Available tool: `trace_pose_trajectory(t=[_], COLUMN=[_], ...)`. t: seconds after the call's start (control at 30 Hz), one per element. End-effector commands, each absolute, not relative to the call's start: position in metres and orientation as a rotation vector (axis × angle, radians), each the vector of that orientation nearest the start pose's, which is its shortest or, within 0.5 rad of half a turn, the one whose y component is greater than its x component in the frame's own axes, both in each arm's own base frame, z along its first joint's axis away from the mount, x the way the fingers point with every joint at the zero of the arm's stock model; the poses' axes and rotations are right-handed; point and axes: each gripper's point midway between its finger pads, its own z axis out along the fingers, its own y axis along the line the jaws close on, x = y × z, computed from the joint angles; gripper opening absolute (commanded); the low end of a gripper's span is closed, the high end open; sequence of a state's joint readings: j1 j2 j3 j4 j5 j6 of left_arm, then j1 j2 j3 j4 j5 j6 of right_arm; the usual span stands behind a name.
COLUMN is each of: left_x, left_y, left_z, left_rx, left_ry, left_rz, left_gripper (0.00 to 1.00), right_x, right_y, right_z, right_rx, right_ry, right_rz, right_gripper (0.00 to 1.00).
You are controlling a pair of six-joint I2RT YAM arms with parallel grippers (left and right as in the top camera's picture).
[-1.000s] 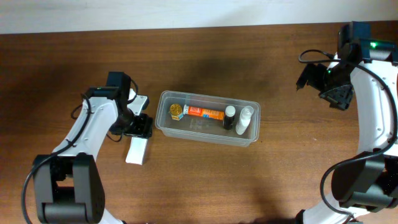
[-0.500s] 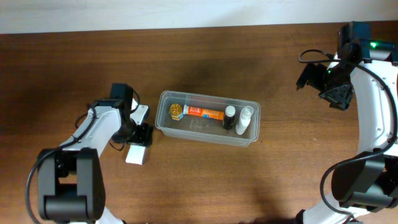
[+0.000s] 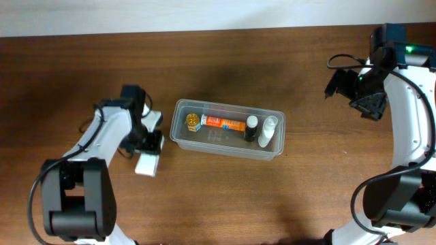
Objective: Pack container
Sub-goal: 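Lower the Panadol box into the container front and release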
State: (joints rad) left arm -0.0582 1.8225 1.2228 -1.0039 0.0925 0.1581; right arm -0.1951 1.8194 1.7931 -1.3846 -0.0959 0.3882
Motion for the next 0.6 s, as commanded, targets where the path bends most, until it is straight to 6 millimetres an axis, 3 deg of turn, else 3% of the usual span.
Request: trace_pose_trajectory(t=[0.0,0.17,0.27,0.4,0.57], left_x=[0.345,0.366,0.375,0.372,0.353], left_y=[-0.037,-0.061,-0.093,-0.148,-0.199], left_z=[0.094,0.158,0.187,0.196,0.182], left_rx=[0.432,0.634,0.873,1.29,1.774], left_ry=[2.982,2.812,2.646,2.384,2.072], left_rz=[-0.108,-0.089,-0.094,-0.125,-0.103], left_gripper=[0.46,0.46,0.46,0.46,0.47], right_x=[0.366,0.366,0.366,0.366,0.366], right_y=[-0.056,-0.056,-0.056,-0.056,-0.056], right_z=[0.182,0.182,0.182,0.182,0.182], right_rx=[0.84,0.84,0.839,0.84,0.84], right_ry=[2.861,2.861,2.861,2.861,2.861], right_rz=[0.167,0.167,0.167,0.167,0.167], right_gripper=[0.99,0.99,0.99,0.98,0.98])
